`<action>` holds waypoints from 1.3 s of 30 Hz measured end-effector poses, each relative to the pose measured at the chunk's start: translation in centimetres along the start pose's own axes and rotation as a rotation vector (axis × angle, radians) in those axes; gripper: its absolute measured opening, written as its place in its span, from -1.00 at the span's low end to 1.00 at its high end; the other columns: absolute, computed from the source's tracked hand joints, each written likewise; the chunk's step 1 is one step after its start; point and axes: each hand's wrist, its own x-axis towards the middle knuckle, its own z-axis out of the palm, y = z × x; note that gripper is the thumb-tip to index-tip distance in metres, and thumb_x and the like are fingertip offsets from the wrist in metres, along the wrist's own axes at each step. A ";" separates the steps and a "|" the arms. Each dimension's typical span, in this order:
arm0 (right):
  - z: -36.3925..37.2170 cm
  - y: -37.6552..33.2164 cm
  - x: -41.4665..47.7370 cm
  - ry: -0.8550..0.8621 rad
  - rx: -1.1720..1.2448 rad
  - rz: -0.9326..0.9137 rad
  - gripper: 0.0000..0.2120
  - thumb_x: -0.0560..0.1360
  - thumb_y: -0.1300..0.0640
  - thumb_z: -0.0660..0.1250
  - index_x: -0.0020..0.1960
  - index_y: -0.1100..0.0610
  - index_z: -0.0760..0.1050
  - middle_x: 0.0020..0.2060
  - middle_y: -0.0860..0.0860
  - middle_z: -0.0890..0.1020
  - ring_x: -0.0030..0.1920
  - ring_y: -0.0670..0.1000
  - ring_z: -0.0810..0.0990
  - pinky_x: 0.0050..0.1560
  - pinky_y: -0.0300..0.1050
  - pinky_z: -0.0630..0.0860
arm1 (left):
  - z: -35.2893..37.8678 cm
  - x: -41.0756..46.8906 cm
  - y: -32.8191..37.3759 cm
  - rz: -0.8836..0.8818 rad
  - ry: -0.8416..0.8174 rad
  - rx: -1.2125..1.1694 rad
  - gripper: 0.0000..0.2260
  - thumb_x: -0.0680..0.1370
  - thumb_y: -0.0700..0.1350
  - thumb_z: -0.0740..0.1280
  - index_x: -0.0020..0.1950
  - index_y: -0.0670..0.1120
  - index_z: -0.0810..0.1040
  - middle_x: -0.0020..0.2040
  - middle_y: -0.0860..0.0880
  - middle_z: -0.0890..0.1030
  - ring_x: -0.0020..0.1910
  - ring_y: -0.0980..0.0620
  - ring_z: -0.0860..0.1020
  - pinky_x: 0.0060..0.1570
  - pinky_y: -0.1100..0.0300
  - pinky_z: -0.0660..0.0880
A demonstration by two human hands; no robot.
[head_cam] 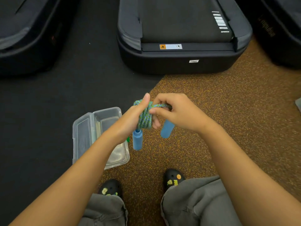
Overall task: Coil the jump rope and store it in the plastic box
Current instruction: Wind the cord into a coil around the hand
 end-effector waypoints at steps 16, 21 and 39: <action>0.2 -0.2 0.6 -0.111 0.502 0.142 -0.67 0.51 -0.05 0.16 0.23 -0.01 0.43 0.04 0.01 0.49 -0.01 0.13 0.52 0.14 -0.06 0.45 | -0.9 -1.5 1.5 0.068 -0.316 -0.328 -0.85 0.41 -0.06 0.37 -0.34 -0.06 0.52 -0.65 0.12 0.33 -0.60 0.15 0.34 -0.24 0.26 0.49; 1.8 -0.9 1.0 -0.331 0.868 0.266 -0.37 0.41 -0.28 0.07 0.19 0.18 0.49 -0.15 0.00 0.62 -0.21 -0.18 0.61 -0.06 -0.29 0.49 | -1.4 -1.7 1.7 0.062 -0.371 -0.480 -0.82 0.35 -0.02 0.39 -0.37 -0.07 0.50 -0.67 0.12 0.36 -0.62 0.17 0.37 -0.27 0.27 0.49; 2.8 -1.7 1.0 -0.086 0.686 0.090 -0.69 0.63 0.05 -0.04 -0.23 0.14 0.27 -0.49 -0.08 0.57 -0.43 -0.15 0.53 -0.31 -0.29 0.45 | -1.8 -1.6 2.6 -0.033 -0.130 -0.389 -0.77 0.40 -0.14 0.23 -0.43 -0.14 0.56 -0.59 -0.05 0.50 -0.56 0.07 0.49 -0.29 0.24 0.55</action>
